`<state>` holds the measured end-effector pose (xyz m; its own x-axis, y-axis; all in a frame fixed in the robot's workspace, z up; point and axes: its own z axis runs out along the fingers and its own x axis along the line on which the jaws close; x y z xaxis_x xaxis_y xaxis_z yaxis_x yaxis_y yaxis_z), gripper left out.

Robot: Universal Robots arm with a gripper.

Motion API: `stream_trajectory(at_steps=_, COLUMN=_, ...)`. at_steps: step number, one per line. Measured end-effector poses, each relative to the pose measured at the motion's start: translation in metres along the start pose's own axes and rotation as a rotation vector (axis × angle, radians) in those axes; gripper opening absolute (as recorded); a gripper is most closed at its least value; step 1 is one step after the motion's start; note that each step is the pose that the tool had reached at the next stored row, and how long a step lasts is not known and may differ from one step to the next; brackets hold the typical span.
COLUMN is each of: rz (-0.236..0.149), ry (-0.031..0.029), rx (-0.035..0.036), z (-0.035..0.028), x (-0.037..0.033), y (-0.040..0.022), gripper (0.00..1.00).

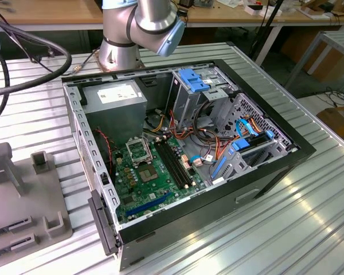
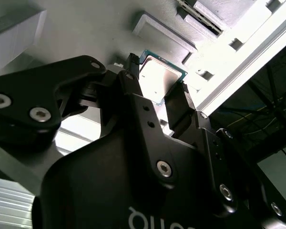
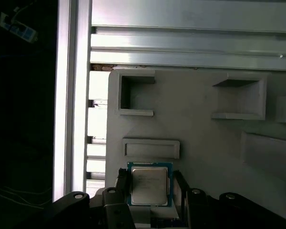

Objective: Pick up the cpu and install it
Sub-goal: 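Pick up the cpu and move it towards the insertion slot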

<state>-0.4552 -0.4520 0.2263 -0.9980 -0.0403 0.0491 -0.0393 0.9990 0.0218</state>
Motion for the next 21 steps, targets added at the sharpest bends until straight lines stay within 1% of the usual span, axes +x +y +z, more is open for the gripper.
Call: stream_trajectory(at_steps=21, rz=0.0, ry=-0.0001, rx=-0.0001, z=-0.0169, x=0.0008, y=0.0004, gripper=0.47)
